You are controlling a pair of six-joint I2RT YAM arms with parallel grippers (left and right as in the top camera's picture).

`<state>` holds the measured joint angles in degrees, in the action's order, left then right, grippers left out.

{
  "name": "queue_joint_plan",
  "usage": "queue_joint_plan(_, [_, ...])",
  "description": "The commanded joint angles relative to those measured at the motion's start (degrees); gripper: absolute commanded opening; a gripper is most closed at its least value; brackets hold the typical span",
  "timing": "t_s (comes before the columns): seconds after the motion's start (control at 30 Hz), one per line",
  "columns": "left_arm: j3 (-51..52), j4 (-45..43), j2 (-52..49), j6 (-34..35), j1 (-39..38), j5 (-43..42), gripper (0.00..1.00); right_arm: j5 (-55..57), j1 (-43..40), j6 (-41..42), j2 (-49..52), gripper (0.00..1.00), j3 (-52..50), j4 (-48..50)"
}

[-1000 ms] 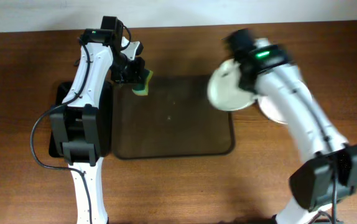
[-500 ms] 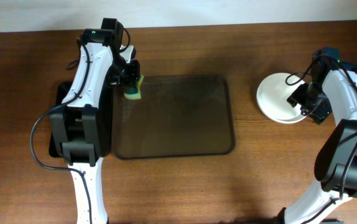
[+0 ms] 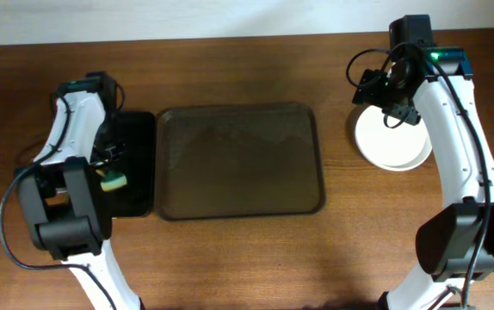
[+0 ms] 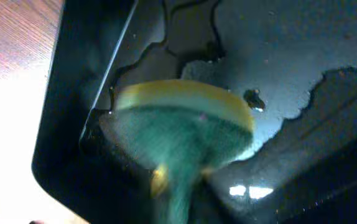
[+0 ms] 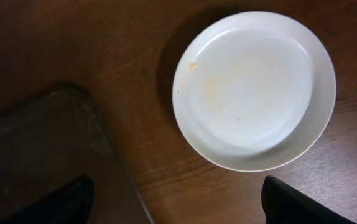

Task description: Clean dirty plates on tray and stack at the side

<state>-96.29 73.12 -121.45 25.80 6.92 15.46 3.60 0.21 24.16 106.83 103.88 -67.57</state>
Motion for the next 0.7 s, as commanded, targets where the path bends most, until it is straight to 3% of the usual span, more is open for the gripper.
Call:
queue_joint_plan(0.0, [-0.7, -1.33, 1.11, 1.36, 1.66, -2.36, 0.99, 0.96, 0.17, -1.88, -0.44, 0.87, 0.42, 0.9])
queue_joint_plan(0.1, [-4.48, -2.43, 7.37, -1.03, 0.94, -6.8, 1.0, -0.07, 0.17, -4.57, -0.5, 0.87, 0.61, 0.92])
queue_joint_plan(0.2, [-4.61, -9.86, 17.33, -3.32, -4.42, -14.91, 0.99, -1.68, 0.17, -9.01, -3.98, 0.86, 3.04, 0.26])
queue_joint_plan(0.3, [-4.59, -12.02, 17.42, -1.4, -9.03, -14.86, 0.99, -1.55, 0.17, -13.92, -13.92, 0.88, 6.95, -2.29])
queue_joint_plan(0.37, [-4.59, -12.0, 17.42, -1.42, -10.71, -14.86, 0.99, -1.44, 0.15, -14.32, -23.74, 0.98, 7.41, -3.8])
queue_joint_plan(0.47, [-4.59, -12.02, 17.42, -1.4, -10.99, -14.86, 0.99, -1.46, 0.15, -14.32, -31.28, 0.98, 7.41, -7.08])
queue_joint_plan(0.67, [-4.59, -12.02, 17.42, -1.4, -10.99, -14.86, 0.99, -1.68, 0.17, -15.56, -29.94, 0.99, 7.21, -6.6])
